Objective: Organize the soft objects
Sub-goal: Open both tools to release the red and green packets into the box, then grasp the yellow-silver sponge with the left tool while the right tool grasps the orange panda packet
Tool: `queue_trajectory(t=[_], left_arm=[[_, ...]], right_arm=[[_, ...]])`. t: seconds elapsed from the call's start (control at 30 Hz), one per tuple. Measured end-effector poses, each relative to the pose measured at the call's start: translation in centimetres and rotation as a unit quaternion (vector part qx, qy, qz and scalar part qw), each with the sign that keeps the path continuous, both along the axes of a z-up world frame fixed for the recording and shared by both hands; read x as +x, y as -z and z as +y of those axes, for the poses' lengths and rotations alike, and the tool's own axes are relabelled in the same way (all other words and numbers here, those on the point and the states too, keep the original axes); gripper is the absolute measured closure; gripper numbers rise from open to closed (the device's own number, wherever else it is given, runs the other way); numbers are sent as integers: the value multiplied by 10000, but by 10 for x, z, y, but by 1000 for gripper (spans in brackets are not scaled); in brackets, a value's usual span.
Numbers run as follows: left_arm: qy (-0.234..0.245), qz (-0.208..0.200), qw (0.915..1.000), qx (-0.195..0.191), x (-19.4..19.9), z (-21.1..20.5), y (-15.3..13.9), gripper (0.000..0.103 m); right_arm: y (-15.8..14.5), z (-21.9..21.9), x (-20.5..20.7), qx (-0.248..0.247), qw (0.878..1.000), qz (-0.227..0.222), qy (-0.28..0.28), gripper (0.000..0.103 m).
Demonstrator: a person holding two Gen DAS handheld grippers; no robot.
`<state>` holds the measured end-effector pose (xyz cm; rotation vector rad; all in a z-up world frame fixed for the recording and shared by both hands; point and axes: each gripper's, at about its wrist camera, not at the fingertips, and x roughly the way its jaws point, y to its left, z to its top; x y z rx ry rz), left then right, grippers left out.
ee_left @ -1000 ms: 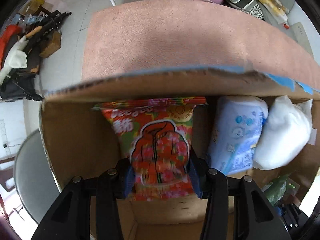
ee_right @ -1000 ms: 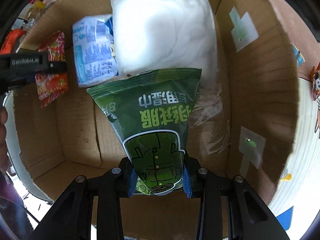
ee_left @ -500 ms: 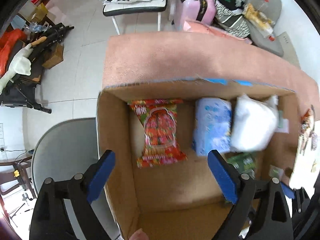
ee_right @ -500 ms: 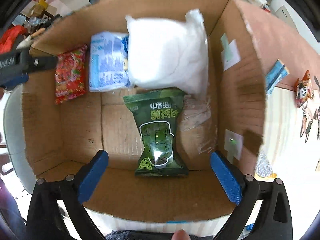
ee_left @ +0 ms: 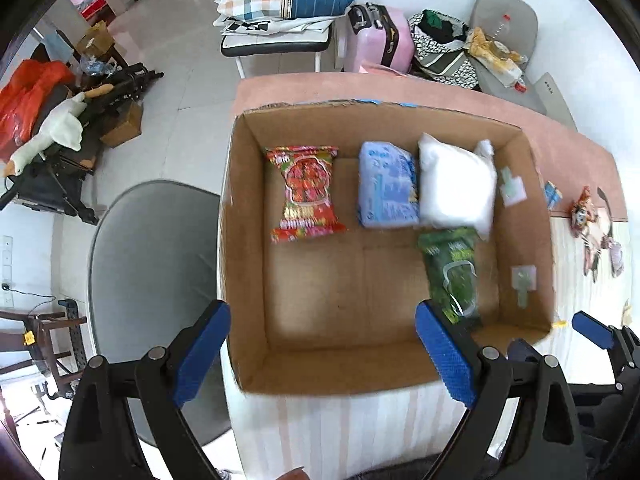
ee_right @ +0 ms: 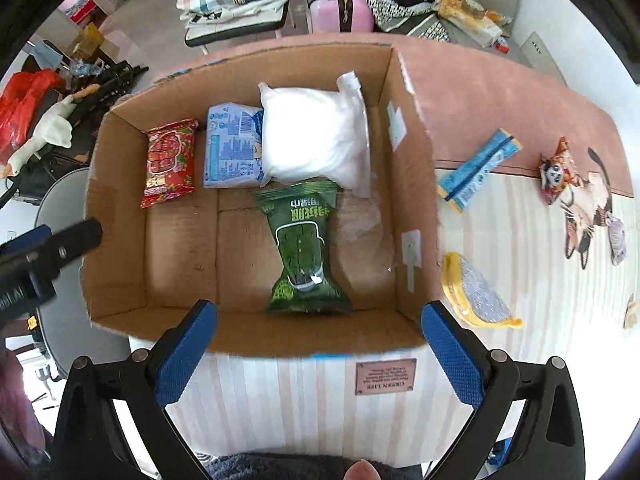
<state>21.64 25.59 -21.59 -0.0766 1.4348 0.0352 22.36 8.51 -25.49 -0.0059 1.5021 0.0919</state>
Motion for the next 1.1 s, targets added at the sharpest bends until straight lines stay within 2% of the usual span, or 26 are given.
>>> queue_trajectory(t=[0.2, 0.5, 0.63, 0.77, 0.83, 0.93, 1.07, 1.1], left_arm=[[-101, -152, 9998, -33, -29, -9, -19, 8], [-282, -471, 9985, -38, -51, -28, -57, 8], [-172, -760, 9969, 66, -45, -60, -83, 8], [173, -1000, 9946, 212, -23, -113, -99, 8], [422, -1072, 9929, 295, -6, -148, -98, 8], [917, -947, 9903, 434, 24, -204, -80, 8], [1719, -580, 9803, 774, 59, -272, -41, 8], [1958, -337, 9769, 784, 65, -288, -25, 8]], right_arm=[[-22, -6, -19, 32, 9997, -226, -108, 0], [-64, -26, -37, 482, 9973, -511, -203, 0], [-82, -55, -38, 793, 9948, -637, -4, 0], [-95, -108, -33, 936, 9921, -717, 422, 0], [-98, -141, -30, 905, 9902, -788, 711, 0], [-89, -209, -19, 861, 9846, -695, 1357, 0], [-57, -291, 2, 764, 9761, -409, 1991, 0], [-47, -307, 8, 710, 9755, -314, 2058, 0]])
